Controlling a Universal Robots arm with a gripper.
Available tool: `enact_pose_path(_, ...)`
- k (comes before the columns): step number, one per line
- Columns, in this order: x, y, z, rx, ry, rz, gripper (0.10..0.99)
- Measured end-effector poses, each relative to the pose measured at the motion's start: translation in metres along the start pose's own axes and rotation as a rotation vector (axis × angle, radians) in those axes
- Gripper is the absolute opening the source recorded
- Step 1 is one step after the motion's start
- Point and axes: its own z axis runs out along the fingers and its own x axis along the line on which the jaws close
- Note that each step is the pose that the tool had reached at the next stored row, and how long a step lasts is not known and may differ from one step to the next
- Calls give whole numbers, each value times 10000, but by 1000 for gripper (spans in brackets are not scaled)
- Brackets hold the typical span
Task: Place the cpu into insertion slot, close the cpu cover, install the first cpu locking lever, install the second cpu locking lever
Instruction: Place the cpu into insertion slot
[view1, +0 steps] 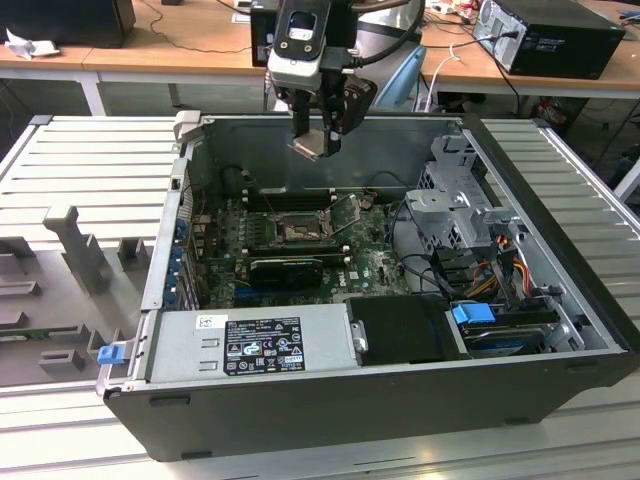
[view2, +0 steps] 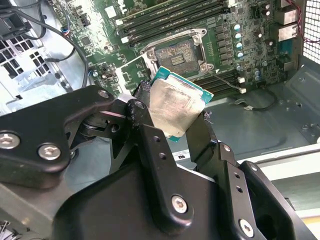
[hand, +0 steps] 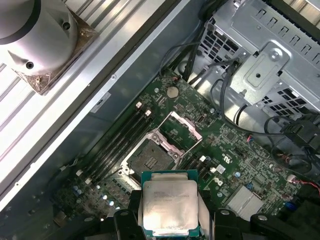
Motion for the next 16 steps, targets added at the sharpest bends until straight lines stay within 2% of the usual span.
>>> enact_pose_path(11, 0, -3, 30, -10, -60, 636, 529)
enact_pose_path(16, -2, -7, 78, -7, -183, 1686, 529)
